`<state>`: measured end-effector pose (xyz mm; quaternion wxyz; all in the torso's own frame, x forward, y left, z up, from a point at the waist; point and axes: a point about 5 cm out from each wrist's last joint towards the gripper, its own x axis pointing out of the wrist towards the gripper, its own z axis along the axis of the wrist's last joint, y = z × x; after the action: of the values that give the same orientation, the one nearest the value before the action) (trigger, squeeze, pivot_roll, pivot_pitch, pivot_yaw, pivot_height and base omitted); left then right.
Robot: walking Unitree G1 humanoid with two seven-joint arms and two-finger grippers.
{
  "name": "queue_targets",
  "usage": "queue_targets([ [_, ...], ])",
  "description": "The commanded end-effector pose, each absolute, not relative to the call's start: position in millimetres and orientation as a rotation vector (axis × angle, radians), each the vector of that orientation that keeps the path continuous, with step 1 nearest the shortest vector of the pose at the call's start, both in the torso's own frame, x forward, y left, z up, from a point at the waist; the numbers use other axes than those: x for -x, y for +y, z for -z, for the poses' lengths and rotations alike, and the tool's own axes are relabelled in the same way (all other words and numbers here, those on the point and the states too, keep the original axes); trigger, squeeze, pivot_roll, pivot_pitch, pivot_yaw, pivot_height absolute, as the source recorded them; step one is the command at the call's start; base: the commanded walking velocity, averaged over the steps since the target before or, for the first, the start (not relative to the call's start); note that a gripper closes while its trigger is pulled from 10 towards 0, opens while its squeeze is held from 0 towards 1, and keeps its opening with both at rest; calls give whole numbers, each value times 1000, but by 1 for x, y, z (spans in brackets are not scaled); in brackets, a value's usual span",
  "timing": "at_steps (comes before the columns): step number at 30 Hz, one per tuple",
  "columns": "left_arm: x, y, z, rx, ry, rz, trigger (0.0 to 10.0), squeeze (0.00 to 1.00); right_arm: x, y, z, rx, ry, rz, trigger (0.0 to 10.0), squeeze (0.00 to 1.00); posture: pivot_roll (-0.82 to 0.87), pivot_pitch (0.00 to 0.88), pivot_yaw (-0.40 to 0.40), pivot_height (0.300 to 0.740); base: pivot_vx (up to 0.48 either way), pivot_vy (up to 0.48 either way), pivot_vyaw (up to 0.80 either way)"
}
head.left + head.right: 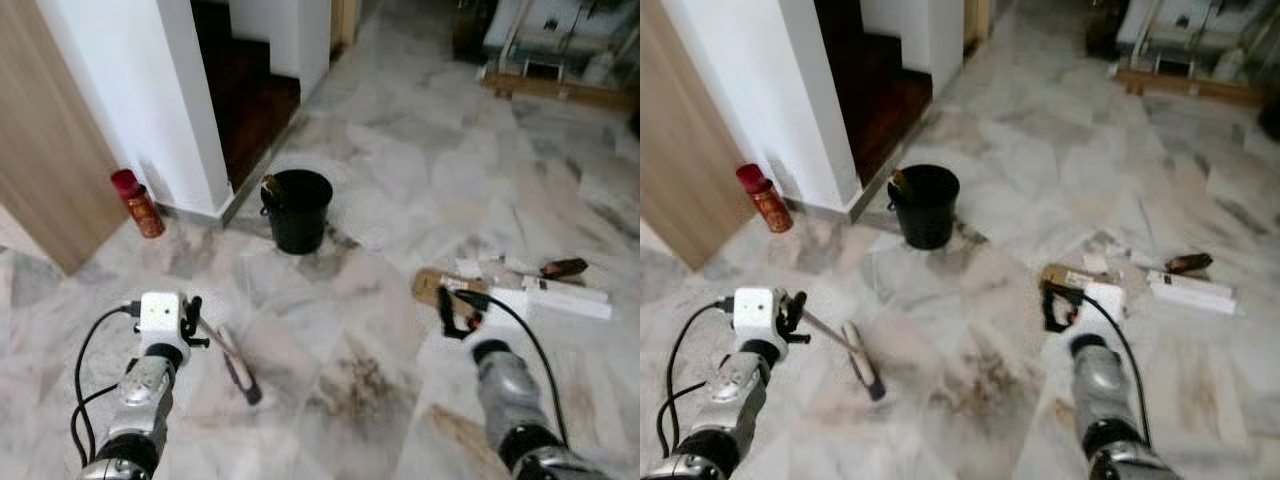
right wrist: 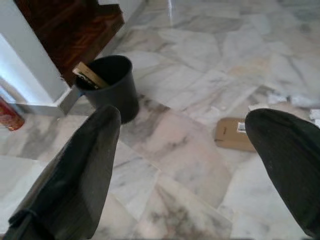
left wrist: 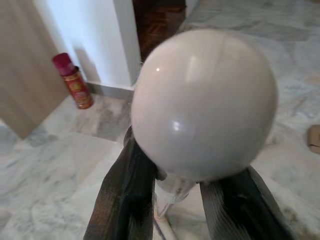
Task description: Sweep floor
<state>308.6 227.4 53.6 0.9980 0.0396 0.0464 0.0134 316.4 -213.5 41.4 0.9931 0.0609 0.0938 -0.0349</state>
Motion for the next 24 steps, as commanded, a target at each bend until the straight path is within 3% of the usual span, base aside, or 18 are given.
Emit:
queue_targets([
  [1, -309, 225, -53, -70, 98, -23, 10000, 0, -315, -225, -43, -116, 184, 103, 10000, 0, -14, 54, 28, 740, 0, -480, 0],
  [5, -308, 226, -53, -69, 98, -25, 10000, 0, -316, -226, -43, -124, 193, 114, 10000, 0, -14, 53, 27, 740, 0, -480, 0],
  [10, -308, 227, -53, -72, 98, -31, 10000, 0, -317, -225, -44, -135, 195, 110, 10000, 0, -16, 49, 27, 740, 0, -360, -740],
  [24, -311, 224, -55, -47, 84, -28, 10000, 0, -318, -223, -43, -124, 211, 100, 10000, 0, -20, 32, 29, 740, 0, 0, -750],
])
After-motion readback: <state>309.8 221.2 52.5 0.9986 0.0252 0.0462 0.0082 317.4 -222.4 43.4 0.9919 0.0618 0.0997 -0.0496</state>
